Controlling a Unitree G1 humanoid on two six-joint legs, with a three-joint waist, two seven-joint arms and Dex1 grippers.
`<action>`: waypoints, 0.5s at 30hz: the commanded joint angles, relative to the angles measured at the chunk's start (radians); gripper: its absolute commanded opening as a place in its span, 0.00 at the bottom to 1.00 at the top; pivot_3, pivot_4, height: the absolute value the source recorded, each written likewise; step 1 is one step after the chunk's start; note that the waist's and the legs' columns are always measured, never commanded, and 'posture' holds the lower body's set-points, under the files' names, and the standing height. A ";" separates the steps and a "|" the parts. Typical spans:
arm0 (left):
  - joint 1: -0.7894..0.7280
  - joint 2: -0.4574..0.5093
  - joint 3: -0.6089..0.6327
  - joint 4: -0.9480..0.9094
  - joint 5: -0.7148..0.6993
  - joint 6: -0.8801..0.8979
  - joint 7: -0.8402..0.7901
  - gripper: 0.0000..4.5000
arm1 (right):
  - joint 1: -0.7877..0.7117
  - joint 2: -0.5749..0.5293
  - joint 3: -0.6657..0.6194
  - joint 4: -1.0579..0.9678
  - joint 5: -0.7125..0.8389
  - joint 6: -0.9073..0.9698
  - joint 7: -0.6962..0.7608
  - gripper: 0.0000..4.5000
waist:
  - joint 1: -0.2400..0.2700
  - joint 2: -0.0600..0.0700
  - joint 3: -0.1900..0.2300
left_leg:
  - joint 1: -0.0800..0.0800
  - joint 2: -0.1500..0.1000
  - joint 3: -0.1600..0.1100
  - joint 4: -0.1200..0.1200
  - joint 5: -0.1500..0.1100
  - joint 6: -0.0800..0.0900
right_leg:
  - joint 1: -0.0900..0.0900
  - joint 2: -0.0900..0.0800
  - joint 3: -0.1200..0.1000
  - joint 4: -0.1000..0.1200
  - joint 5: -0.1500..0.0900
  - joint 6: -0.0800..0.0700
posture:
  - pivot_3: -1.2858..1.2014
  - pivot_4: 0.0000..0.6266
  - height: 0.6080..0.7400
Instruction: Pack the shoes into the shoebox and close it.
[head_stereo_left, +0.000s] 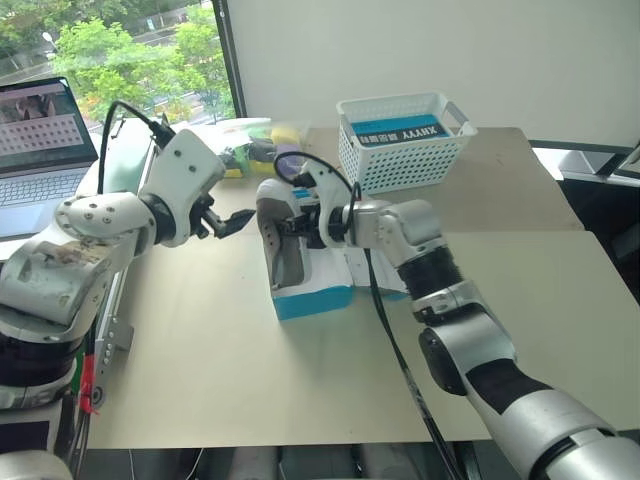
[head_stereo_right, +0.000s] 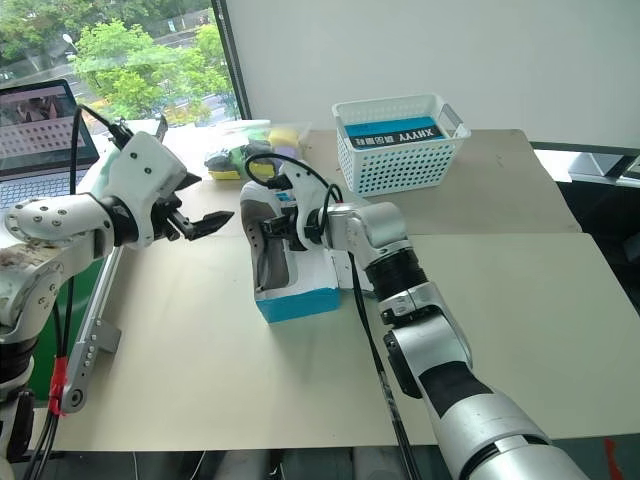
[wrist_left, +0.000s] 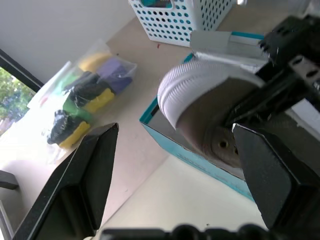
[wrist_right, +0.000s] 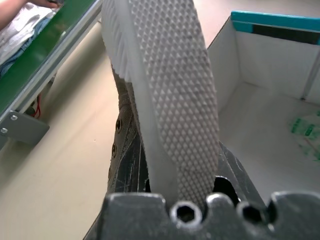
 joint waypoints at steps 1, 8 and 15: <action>-0.018 -0.002 0.037 -0.019 0.040 -0.018 0.020 0.86 | -0.052 -0.020 0.021 0.056 -0.082 -0.078 0.041 0.07 | 0.001 0.000 0.000 | 0.000 0.000 0.000 0.000 0.000 0.000 | 0.000 0.000 0.000 0.000 0.000 0.000 | 0.52 0.24 1.00; -0.001 -0.028 0.050 -0.030 0.074 -0.017 0.041 0.86 | -0.072 -0.061 0.125 0.175 -0.244 -0.155 0.157 0.07 | -0.007 0.000 0.000 | 0.000 0.000 0.000 -0.003 0.001 -0.001 | -0.001 0.000 0.000 0.000 0.000 0.000 | 0.52 0.24 1.00; 0.032 -0.115 0.068 -0.083 0.067 0.007 0.079 0.86 | -0.090 -0.045 0.202 0.415 -0.420 -0.348 0.152 0.07 | -0.012 0.000 0.000 | 0.002 0.000 0.000 -0.003 0.001 -0.002 | 0.000 0.000 0.000 0.001 0.000 0.000 | 0.52 0.24 1.00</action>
